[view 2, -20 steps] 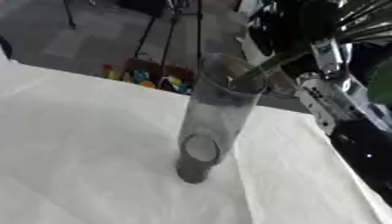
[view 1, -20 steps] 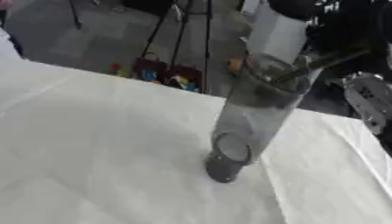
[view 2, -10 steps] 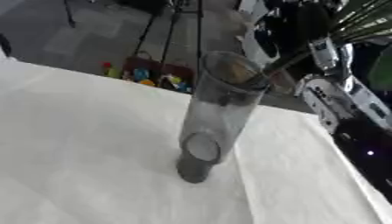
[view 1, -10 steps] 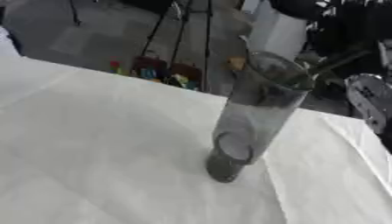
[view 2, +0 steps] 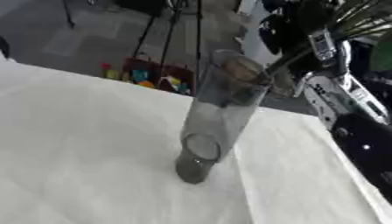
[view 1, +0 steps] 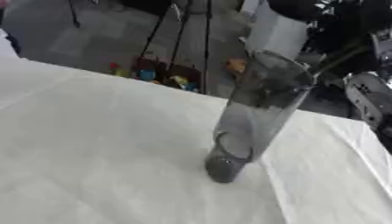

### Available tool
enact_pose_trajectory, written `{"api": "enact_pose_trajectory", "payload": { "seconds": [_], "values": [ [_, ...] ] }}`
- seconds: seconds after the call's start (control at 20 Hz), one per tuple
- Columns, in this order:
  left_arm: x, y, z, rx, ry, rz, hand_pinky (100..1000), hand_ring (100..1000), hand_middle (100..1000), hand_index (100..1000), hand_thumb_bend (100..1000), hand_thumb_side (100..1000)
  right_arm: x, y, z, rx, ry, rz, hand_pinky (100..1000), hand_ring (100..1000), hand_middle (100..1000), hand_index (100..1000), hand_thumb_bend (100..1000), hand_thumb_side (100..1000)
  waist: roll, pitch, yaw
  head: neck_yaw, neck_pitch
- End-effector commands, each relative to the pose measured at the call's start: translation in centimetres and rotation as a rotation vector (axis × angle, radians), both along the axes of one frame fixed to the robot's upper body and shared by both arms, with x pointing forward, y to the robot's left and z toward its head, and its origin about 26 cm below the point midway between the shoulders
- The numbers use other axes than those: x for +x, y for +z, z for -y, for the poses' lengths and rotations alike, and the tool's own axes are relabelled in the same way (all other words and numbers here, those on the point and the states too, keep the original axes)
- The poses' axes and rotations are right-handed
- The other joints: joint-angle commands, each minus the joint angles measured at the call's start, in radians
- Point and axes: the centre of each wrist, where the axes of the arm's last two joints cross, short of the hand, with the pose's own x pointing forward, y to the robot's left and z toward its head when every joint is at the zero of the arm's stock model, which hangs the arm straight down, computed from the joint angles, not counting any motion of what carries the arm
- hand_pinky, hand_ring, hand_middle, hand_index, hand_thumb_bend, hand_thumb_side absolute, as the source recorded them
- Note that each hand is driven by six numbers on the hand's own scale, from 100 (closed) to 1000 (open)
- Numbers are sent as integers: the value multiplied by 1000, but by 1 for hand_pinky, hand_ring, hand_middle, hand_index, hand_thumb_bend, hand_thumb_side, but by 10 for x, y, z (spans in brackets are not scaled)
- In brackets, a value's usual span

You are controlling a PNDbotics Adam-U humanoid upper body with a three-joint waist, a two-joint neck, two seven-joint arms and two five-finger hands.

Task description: Arrange flowers into the vase.

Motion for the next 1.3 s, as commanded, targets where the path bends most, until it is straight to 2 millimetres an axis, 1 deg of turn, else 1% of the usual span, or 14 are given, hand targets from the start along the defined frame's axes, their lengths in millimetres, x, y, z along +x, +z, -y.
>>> {"api": "enact_pose_trajectory", "payload": {
  "seconds": [0.05, 0.4, 0.5, 0.6, 0.7, 0.95, 1.3],
  "values": [
    [-2, 3, 0, 6, -2, 14, 683, 1000, 955, 966, 100, 1000, -5, 13, 7, -120, 12, 191, 100, 125, 100, 158, 100, 241, 9, -20, -1, -5, -14],
    [-3, 3, 1, 7, -3, 13, 683, 1000, 955, 966, 100, 1000, -3, 15, 11, -113, 5, 168, 100, 127, 100, 159, 100, 241, 9, -19, -4, -6, -14],
    [-3, 3, 2, 5, -4, 10, 685, 1000, 958, 966, 100, 1000, 5, 2, 13, -87, 9, 105, 100, 130, 100, 159, 100, 240, 9, -14, -4, -11, -11],
    [-3, 2, 2, 6, -4, 4, 685, 1000, 959, 966, 100, 1000, 10, -5, 9, -67, 29, 43, 100, 130, 100, 159, 100, 240, 9, -17, -4, -15, -6],
    [-3, 1, 2, 7, -2, -3, 686, 1000, 960, 967, 100, 1000, 13, -5, 0, -53, 61, -1, 100, 130, 100, 159, 100, 240, 9, -21, -7, -16, -4],
    [-3, 1, 2, 4, -3, -13, 687, 1000, 960, 967, 100, 1000, 11, 3, -11, -16, 93, -56, 100, 129, 100, 159, 100, 241, 9, -33, -21, -17, -6],
    [-3, 1, 2, 3, -5, -28, 689, 1000, 961, 968, 100, 1000, 8, 9, -25, -8, 134, -130, 100, 129, 100, 159, 100, 240, 9, -45, -25, -18, -7]
  ]
}}
